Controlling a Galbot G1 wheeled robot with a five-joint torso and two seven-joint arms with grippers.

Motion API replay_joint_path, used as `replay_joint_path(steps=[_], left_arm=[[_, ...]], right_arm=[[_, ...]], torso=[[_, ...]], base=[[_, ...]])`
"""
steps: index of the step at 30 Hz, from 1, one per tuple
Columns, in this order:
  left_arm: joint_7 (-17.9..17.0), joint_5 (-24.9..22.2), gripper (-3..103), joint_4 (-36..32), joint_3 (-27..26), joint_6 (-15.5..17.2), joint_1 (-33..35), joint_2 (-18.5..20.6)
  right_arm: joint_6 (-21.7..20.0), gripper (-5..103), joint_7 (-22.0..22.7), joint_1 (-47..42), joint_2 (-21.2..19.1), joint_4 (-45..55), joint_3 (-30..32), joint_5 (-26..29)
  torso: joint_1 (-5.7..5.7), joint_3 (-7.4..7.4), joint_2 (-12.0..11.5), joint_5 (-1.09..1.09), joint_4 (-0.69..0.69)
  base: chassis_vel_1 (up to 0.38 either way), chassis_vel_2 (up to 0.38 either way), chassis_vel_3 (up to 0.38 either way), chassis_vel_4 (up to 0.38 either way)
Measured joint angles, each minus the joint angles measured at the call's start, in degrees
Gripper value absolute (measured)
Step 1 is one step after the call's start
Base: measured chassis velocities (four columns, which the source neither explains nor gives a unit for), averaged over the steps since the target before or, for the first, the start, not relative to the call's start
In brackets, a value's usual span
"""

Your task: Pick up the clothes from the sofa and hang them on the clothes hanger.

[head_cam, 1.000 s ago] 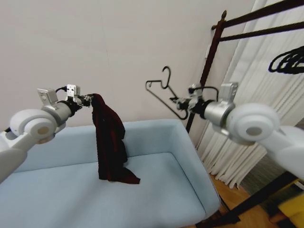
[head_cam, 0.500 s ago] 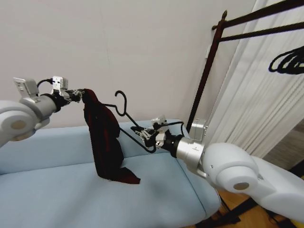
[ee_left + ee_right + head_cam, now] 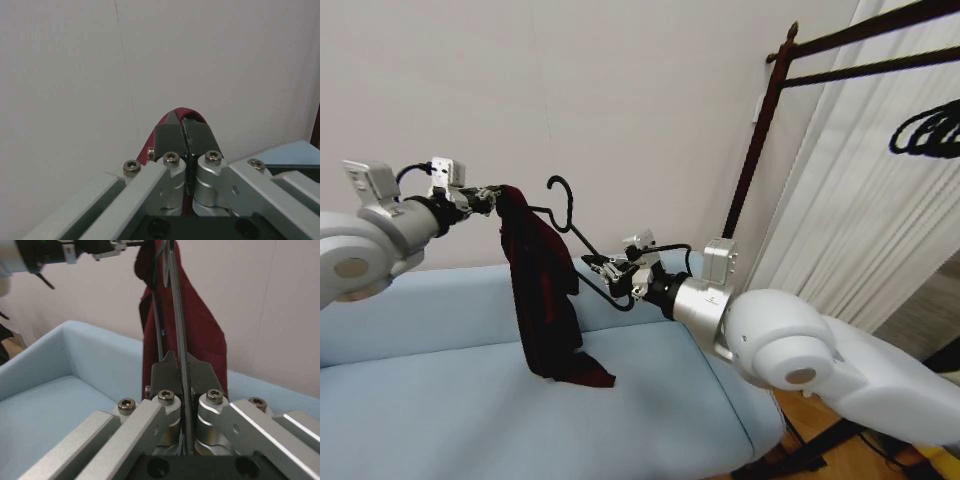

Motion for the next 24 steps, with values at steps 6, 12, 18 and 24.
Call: replay_joint_path(steps=[6, 12, 18, 24], left_arm=[[-0.4, 0.0, 0, -0.3, -0.4, 0.0, -0.1, 0.1], [-0.7, 0.0, 0, -0.3, -0.6, 0.0, -0.3, 0.0], [-1.9, -0.3, 0, -2.1, -0.8, 0.0, -0.4, -0.6], [-2.6, -0.2, 0, -3.0, -0.8, 0.0, 0.0, -1.8]], right_arm=[[-1.0, 2, -2.1, -0.4, 0.1, -3.9, -0.8, -3.7], [-1.2, 2, -3.5, -0.8, 0.9, -7.3, -1.3, -6.3], [-0.9, 2, -4.0, 0.3, 4.2, -9.6, -2.9, -7.4], [-0.3, 2, -4.1, 1.1, 8.0, -12.2, -3.9, -8.8]], torso=[[0.00, 0.00, 0.0, 0.01, -0.01], [0.01, 0.00, 0.0, 0.01, -0.01], [0.01, 0.00, 0.0, 0.00, 0.00], [0.00, 0.00, 0.0, 0.00, 0.00]], base=[[0.000, 0.000, 0.000, 0.000], [0.000, 0.000, 0.000, 0.000], [0.000, 0.000, 0.000, 0.000], [0.000, 0.000, 0.000, 0.000]])
